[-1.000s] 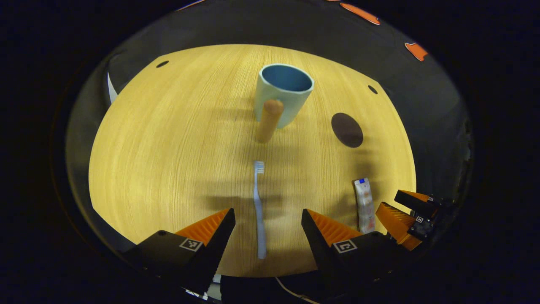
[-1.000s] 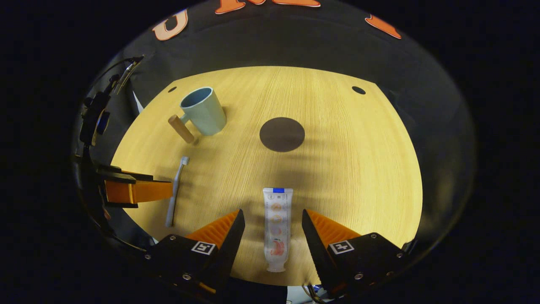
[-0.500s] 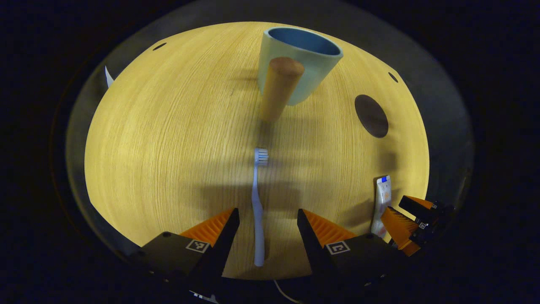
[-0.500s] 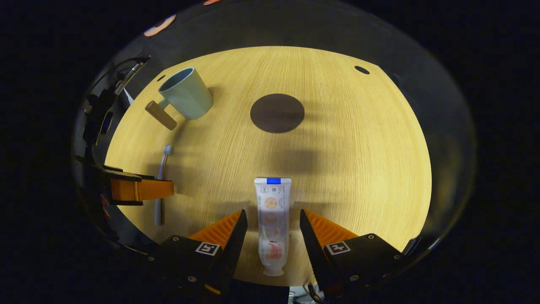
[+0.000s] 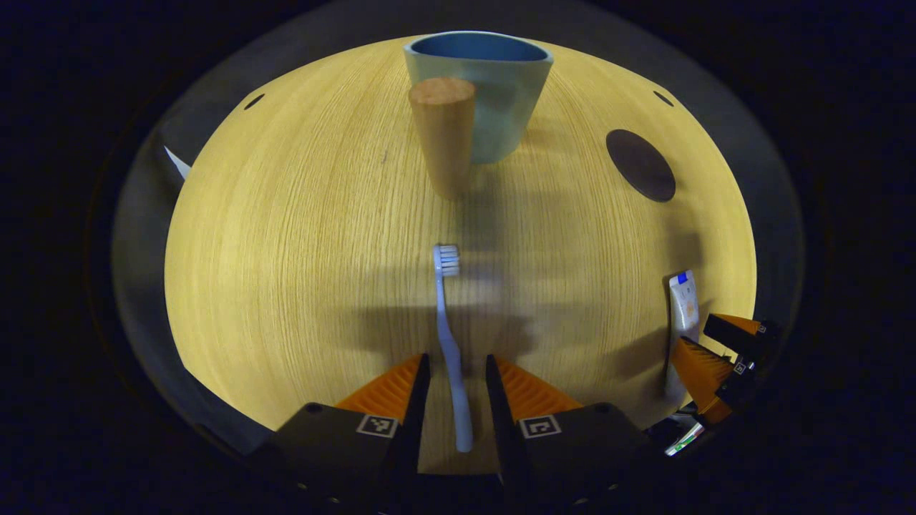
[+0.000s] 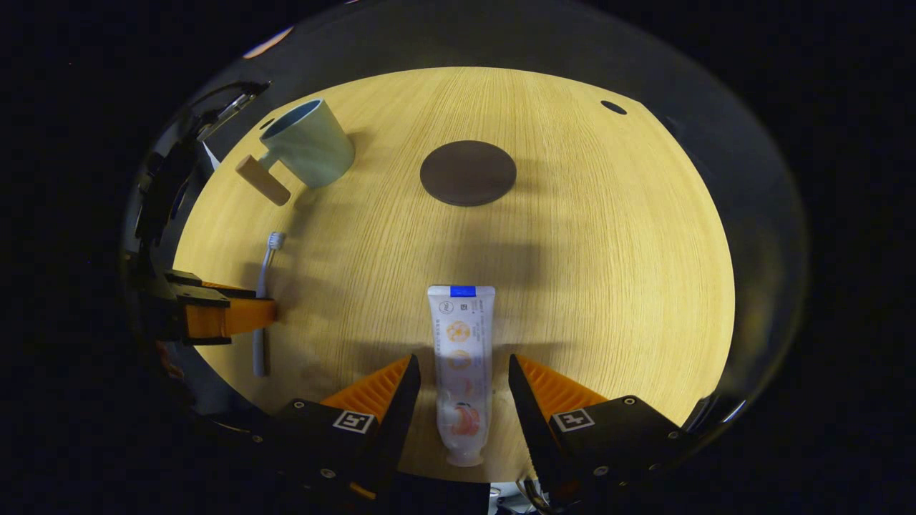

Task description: Put the toothbrush and toothpaste on the desktop into the cup, then pick up the cup and place it on the coaster on the desktop.

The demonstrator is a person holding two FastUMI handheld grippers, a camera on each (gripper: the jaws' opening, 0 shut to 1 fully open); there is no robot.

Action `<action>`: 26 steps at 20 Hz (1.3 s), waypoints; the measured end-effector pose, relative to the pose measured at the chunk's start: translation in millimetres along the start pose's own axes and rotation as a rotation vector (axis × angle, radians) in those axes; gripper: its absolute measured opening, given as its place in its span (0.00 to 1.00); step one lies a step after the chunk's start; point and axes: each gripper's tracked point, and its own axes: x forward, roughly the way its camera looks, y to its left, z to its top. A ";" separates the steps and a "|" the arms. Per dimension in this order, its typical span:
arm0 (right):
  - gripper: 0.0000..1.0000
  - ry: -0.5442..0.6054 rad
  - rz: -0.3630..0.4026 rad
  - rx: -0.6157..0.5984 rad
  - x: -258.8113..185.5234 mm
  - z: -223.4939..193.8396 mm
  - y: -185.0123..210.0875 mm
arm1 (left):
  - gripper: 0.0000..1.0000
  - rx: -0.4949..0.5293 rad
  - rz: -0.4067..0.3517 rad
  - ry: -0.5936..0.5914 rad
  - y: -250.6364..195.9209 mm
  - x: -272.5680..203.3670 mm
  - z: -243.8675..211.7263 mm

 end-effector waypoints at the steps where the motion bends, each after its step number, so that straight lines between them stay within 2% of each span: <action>1: 0.76 0.000 -0.003 0.001 0.2 -0.2 -0.4 | 0.32 -0.003 0.005 -0.001 1.2 -0.2 0.0; 2: 0.76 0.001 -0.004 0.002 0.0 -1.7 0.0 | 0.27 -0.005 0.005 -0.004 0.0 0.1 1.8; 3: 0.76 0.002 -0.005 0.003 0.3 -2.6 -0.3 | 0.15 0.000 0.007 -0.009 -0.7 2.1 2.4; 4: 0.76 0.002 -0.009 0.004 0.2 -4.6 -1.1 | 0.11 0.008 0.008 -0.021 -0.7 2.3 4.8; 7: 0.76 0.002 -0.017 0.004 1.8 -8.8 -3.4 | 0.10 0.037 -0.003 -0.042 -3.5 -1.6 0.8; 8: 0.72 0.001 -0.023 0.011 3.6 -9.8 -5.1 | 0.12 0.043 -0.007 -0.047 -4.9 -2.6 2.2; 9: 0.67 0.004 -0.016 0.021 5.0 -10.8 -4.5 | 0.08 0.051 -0.012 -0.052 -4.4 -3.9 0.5; 10: 0.62 0.007 -0.010 0.033 5.6 -11.6 -1.0 | 0.08 0.059 -0.022 -0.063 -5.1 -5.2 2.4; 11: 0.63 0.008 -0.007 0.038 7.1 -11.6 -0.1 | 0.06 0.059 -0.031 -0.069 -5.2 -7.2 -1.3; 13: 0.51 0.008 -0.013 0.033 9.0 -10.1 1.9 | 0.06 0.052 -0.063 -0.078 -4.3 -5.2 -3.4; 18: 0.51 0.013 -0.018 0.029 10.6 -9.9 1.2 | 0.03 0.032 -0.081 -0.114 7.2 -15.5 -2.6; 21: 0.47 0.015 -0.010 0.029 10.6 -10.3 2.0 | 0.03 0.046 -0.079 -0.165 13.5 -34.6 3.9; 23: 0.40 0.008 0.002 0.043 9.9 -9.1 2.8 | 0.03 0.050 -0.099 -0.199 10.6 -50.1 8.2; 26: 0.24 -0.012 0.030 0.067 7.7 -7.3 4.0 | 0.03 0.056 -0.125 -0.270 10.7 -80.2 29.4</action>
